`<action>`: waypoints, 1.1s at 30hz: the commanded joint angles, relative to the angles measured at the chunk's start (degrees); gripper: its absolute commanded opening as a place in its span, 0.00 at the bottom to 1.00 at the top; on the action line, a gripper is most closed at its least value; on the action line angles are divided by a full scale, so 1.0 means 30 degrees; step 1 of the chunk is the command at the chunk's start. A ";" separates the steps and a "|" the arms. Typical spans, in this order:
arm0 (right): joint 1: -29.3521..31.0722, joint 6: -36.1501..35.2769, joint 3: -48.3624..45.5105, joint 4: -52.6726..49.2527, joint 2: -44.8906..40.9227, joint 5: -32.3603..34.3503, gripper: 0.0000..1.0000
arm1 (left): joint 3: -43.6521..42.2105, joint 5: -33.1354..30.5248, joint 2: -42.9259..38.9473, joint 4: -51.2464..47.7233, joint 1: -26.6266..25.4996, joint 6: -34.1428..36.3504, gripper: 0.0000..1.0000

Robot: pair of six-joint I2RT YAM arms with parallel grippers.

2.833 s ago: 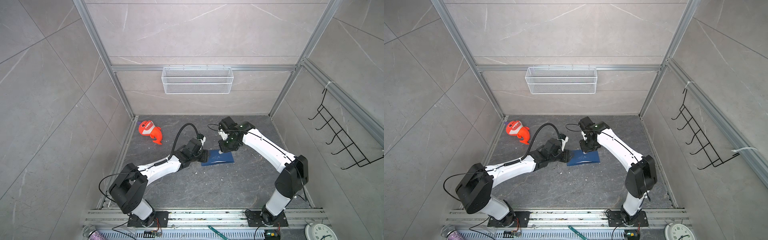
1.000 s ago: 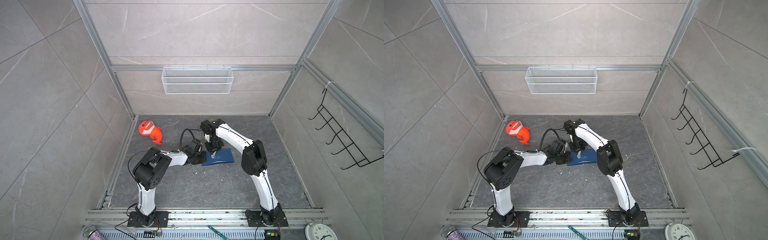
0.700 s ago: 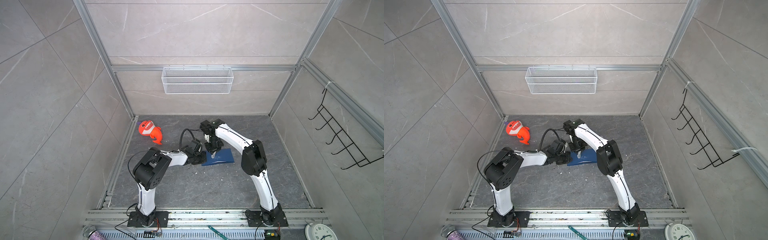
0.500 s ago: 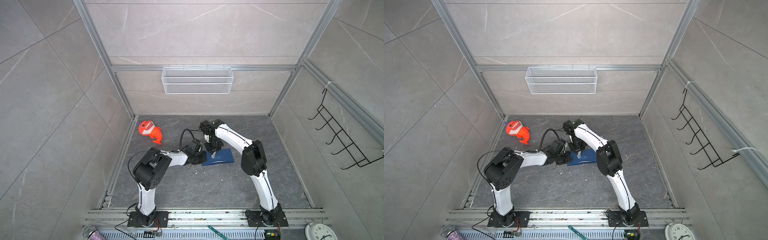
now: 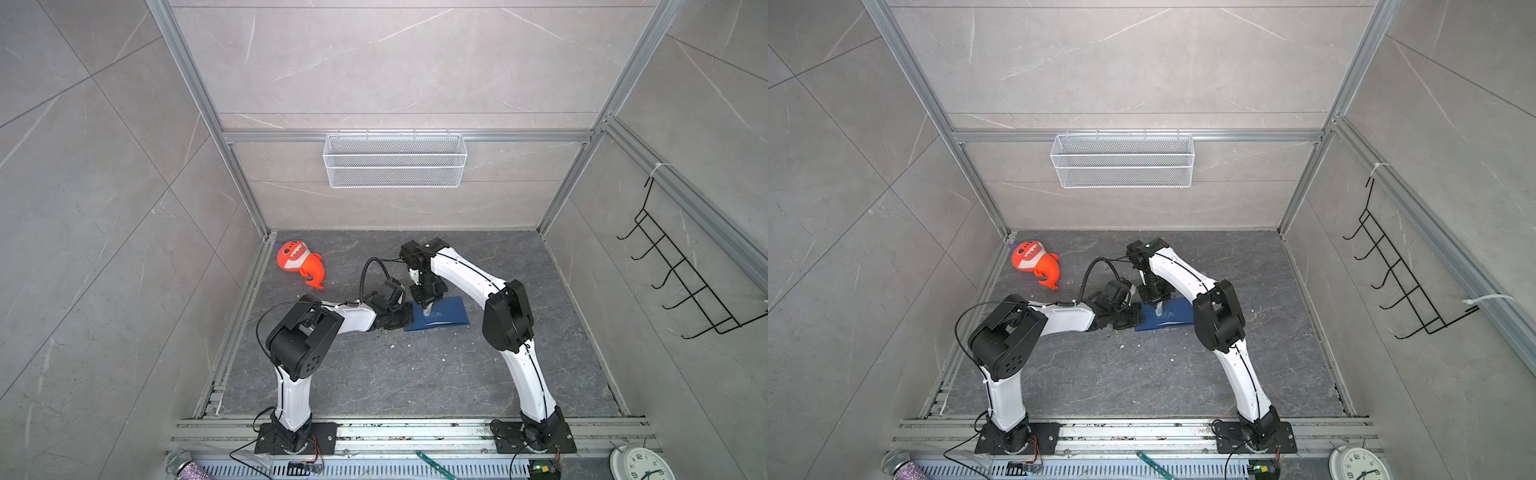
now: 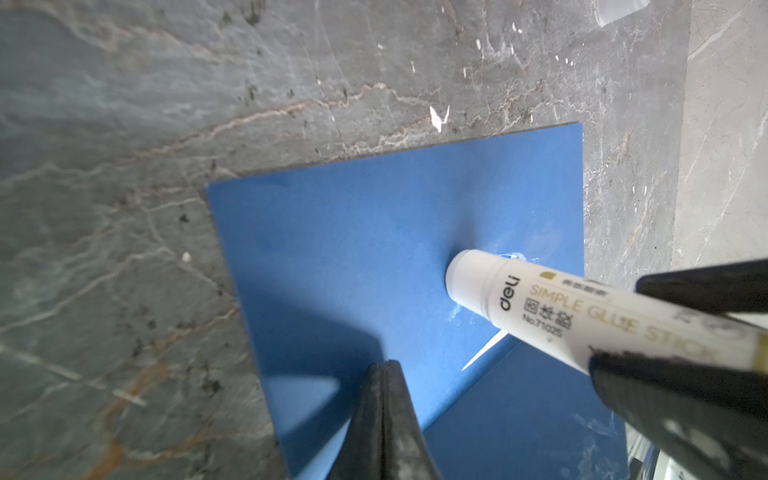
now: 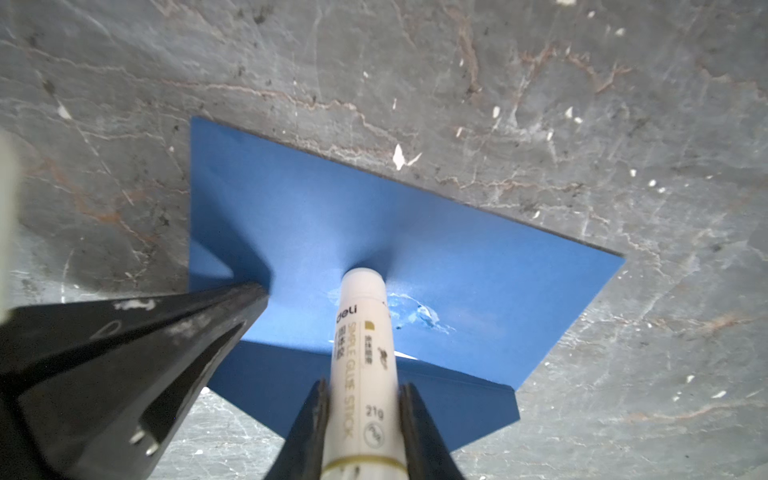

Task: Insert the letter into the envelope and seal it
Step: 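Rub the glue stick tip across the envelope flap with the right gripper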

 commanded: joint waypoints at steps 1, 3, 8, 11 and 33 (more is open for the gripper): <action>-0.0732 -0.0308 -0.0393 -0.1017 0.0157 0.2387 0.00 | -0.0612 -0.0635 0.0864 -0.1864 0.0033 -0.0150 0.00; -0.0782 -0.0365 -0.0431 -0.1120 0.0168 0.2593 0.00 | -0.0625 -0.0672 0.0865 -0.1903 0.0023 -0.0157 0.00; -0.0930 -0.0451 -0.0559 -0.1221 0.0121 0.2888 0.00 | -0.0681 -0.0760 0.0894 -0.1924 0.0035 -0.0174 0.00; -0.1022 -0.0484 -0.0705 -0.1252 0.0040 0.3149 0.00 | -0.0690 -0.0806 0.0923 -0.1934 0.0020 -0.0173 0.00; -0.2352 -0.0736 -0.3555 -0.0228 -0.1225 0.4075 0.00 | -0.0849 -0.1069 0.1011 -0.2256 -0.0007 -0.0167 0.00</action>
